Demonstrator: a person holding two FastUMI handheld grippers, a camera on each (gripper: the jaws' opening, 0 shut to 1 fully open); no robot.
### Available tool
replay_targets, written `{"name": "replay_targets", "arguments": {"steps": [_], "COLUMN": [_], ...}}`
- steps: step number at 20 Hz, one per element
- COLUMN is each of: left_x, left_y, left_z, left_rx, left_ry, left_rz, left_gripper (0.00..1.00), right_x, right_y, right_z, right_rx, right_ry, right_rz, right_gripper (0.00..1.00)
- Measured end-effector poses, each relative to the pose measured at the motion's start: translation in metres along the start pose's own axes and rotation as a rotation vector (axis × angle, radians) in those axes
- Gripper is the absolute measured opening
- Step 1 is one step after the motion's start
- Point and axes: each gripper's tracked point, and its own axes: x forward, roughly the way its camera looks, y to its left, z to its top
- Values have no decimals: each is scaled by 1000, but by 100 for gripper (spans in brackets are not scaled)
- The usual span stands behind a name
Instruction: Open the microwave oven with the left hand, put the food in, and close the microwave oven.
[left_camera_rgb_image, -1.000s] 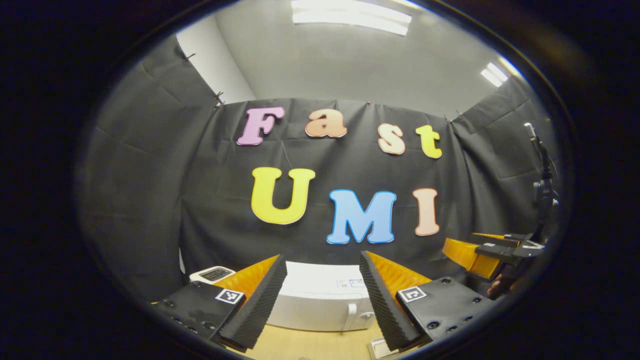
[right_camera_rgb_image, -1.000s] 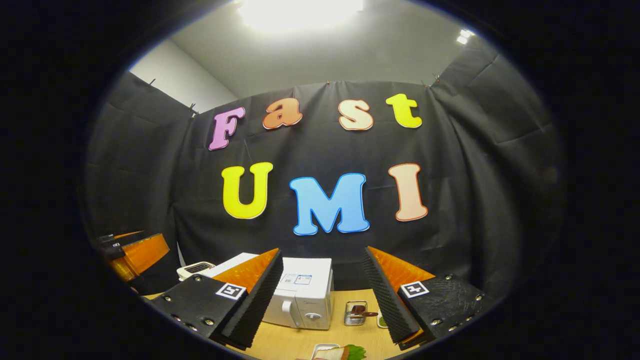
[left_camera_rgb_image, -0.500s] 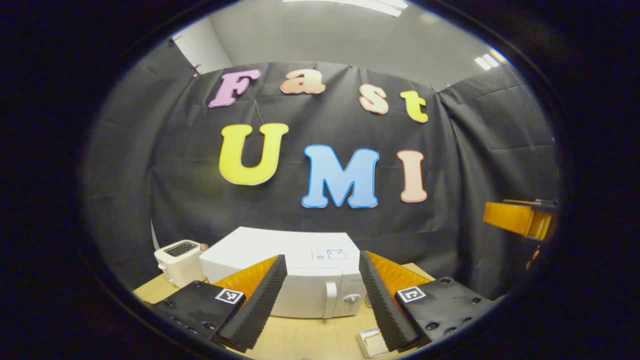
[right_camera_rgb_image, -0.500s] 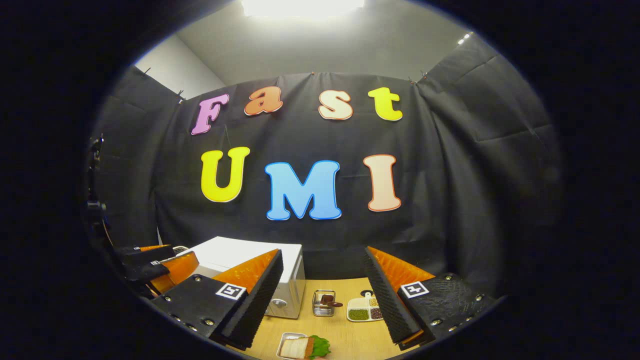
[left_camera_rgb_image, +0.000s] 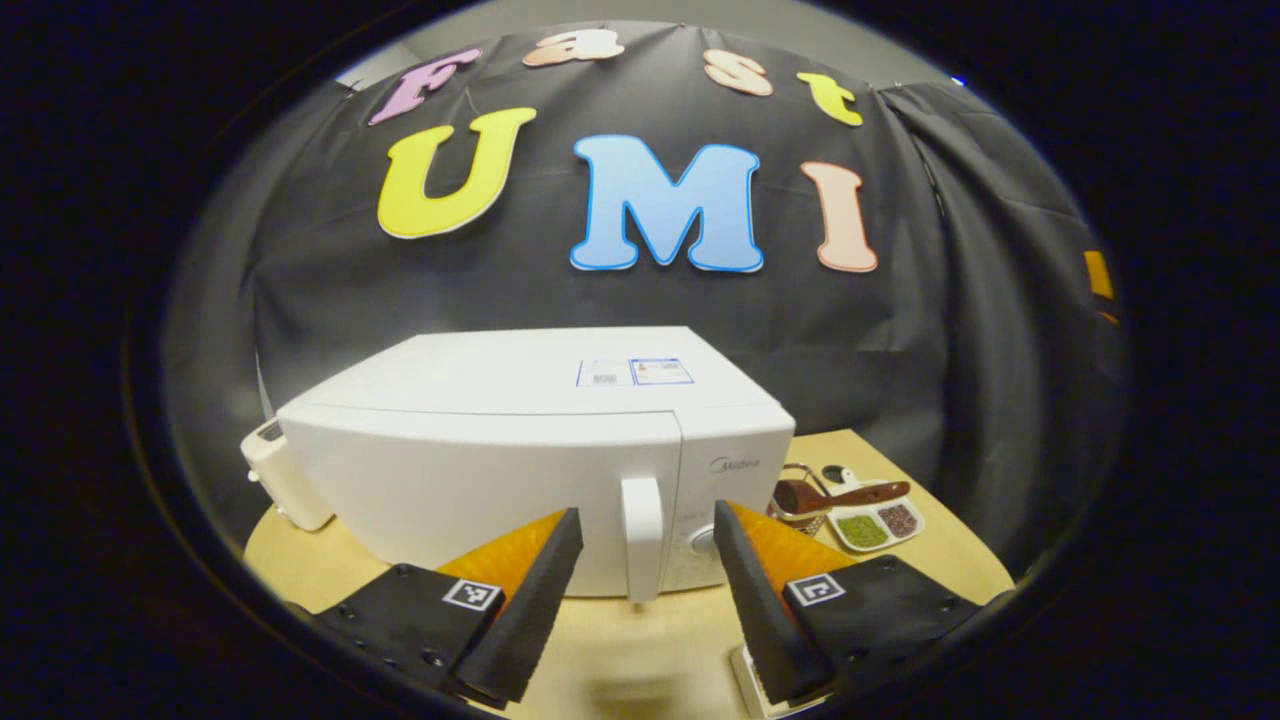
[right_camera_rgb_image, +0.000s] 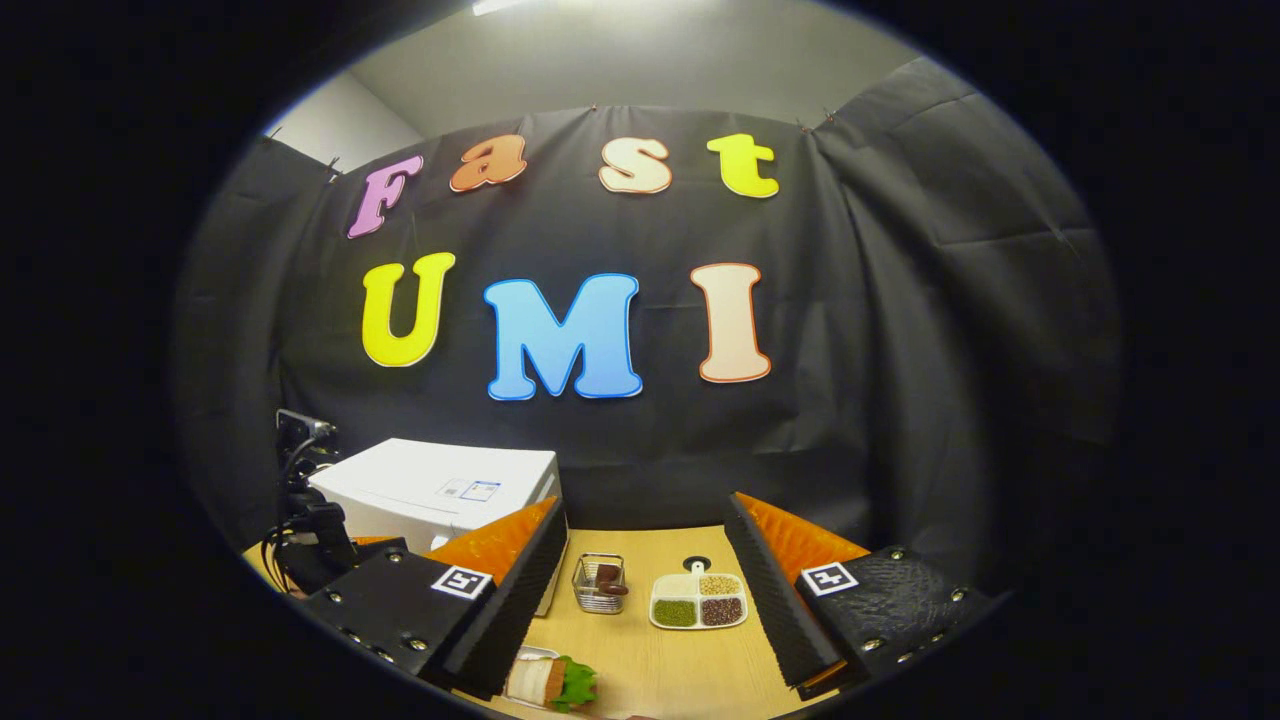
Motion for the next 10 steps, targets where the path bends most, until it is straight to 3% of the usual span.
{"name": "replay_targets", "arguments": {"steps": [3,4,5,6,9,10], "left_x": [25,35,24,36,26,25], "left_y": [7,2,-4,-5,-3,-2], "left_z": [-21,-29,-30,-28,-29,-29], "left_rx": [-19,-26,-27,1,-2,-4], "left_ry": [59,85,101,89,117,124], "left_rz": [25,9,0,8,8,8], "left_gripper": [70,57,58,35,18,19], "right_x": [11,13,17,19,27,29], "right_y": [-15,-19,-22,-24,-20,-15], "right_z": [-6,-7,-7,-8,-13,-14], "right_rx": [5,5,6,8,31,42], "right_ry": [21,25,28,30,43,49], "right_rz": [-5,-5,-3,1,26,41], "right_gripper": [96,96,96,96,96,96]}}
